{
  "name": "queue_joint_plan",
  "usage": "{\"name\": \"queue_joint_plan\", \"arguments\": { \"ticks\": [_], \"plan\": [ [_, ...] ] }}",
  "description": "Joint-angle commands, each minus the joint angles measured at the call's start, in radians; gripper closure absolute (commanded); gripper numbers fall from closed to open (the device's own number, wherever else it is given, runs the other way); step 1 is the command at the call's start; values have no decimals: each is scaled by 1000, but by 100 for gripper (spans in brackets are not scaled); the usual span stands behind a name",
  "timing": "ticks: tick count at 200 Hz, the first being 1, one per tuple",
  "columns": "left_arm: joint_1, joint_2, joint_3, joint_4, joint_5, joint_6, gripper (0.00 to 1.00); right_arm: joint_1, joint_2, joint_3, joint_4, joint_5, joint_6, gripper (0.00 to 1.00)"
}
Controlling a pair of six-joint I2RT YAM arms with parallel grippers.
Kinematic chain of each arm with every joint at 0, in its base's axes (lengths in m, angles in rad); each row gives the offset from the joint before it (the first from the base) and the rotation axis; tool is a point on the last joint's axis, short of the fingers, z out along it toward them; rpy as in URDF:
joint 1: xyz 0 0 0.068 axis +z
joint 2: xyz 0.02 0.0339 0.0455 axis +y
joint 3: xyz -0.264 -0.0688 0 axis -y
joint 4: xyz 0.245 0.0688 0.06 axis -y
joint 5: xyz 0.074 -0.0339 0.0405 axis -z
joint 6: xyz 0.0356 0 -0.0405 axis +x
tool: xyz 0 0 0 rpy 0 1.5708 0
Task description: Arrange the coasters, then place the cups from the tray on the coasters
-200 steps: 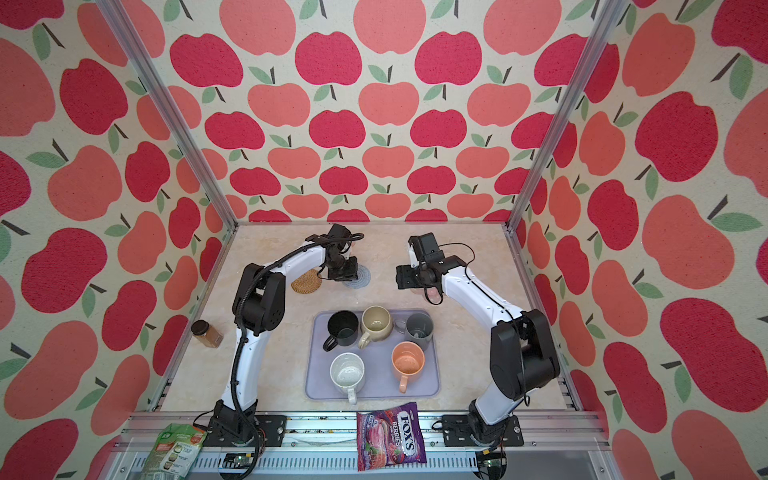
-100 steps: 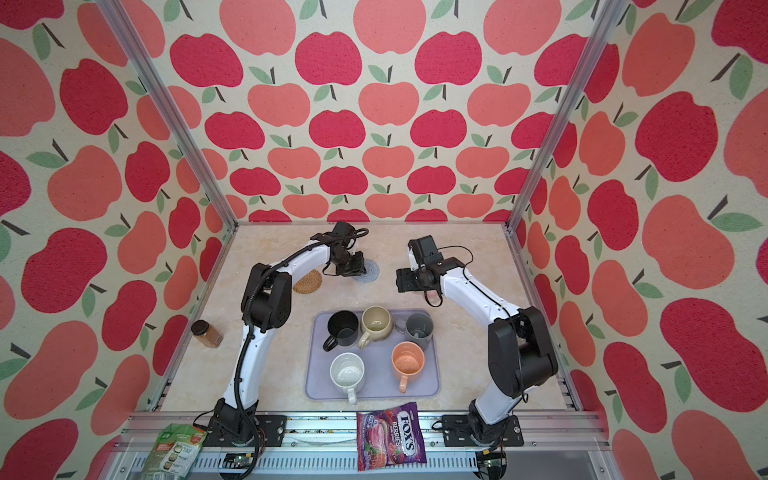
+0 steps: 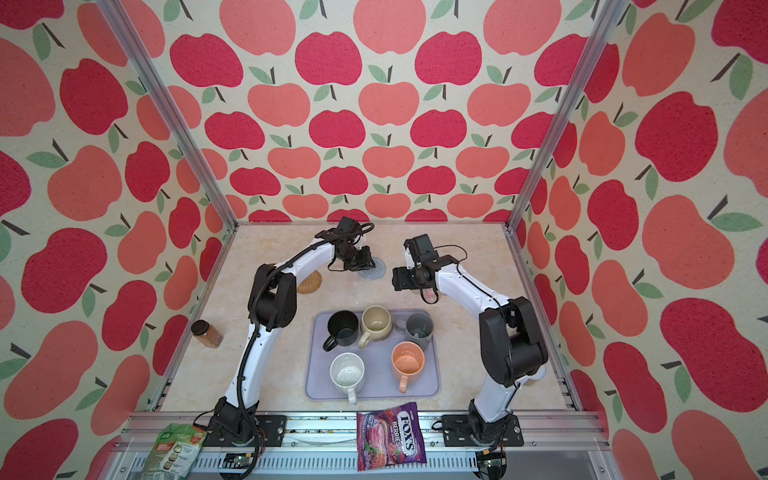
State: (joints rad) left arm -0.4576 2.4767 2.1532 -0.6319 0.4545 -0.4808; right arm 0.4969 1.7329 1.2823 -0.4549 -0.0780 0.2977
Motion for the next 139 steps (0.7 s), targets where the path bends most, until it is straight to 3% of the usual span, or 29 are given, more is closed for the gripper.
{"name": "queue_joint_plan", "arguments": {
  "ticks": [1, 84, 139],
  "plan": [
    [24, -83, 10, 17, 32, -11, 73, 3, 32, 50, 22, -31, 23, 27],
    [157, -420, -321, 22, -82, 21, 72, 39, 205, 246, 3, -59, 25, 39],
    [251, -615, -557, 21, -115, 75, 72, 70, 343, 387, 32, -72, 72, 58]
  ]
}}
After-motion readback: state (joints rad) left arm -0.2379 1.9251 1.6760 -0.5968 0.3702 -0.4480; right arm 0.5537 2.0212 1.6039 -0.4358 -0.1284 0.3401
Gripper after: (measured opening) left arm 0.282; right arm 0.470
